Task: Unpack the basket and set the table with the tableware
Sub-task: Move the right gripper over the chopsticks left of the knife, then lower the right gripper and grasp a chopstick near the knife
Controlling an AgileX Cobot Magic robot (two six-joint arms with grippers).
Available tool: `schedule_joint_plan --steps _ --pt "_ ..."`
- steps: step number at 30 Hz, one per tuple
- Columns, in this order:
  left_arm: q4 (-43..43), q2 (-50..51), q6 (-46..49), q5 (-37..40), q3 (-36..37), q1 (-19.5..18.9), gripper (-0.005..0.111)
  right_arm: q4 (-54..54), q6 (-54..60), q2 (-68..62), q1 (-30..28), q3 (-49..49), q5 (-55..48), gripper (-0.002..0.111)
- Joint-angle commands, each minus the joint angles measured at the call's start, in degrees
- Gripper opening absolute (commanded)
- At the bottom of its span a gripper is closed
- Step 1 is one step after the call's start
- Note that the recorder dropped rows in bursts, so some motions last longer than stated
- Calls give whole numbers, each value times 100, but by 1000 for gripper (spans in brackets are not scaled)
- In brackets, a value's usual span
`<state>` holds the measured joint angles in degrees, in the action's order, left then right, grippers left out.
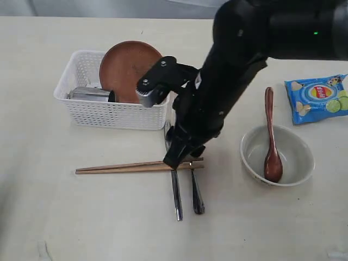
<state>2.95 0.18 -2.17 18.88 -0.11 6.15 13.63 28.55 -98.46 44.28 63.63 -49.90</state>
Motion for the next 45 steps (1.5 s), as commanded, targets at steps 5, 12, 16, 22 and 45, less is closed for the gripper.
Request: schedule_joint_plan --steps 5,12,16,22,45 --pt "-13 -18 6 -59 11 40 0 -390 383 -892 830 918 -167 50" --pt "-13 -18 6 -59 11 40 0 -917 171 -1399 947 1277 -248 51" --pt "-13 -18 6 -59 11 40 0 -1714 -177 -1514 936 1317 -173 50" --pt "-13 -18 6 -59 11 40 0 -1802 -162 -1695 936 1317 -43 43" --pt "-13 -18 6 -59 11 40 0 -1831 -70 -1990 951 1317 455 43"
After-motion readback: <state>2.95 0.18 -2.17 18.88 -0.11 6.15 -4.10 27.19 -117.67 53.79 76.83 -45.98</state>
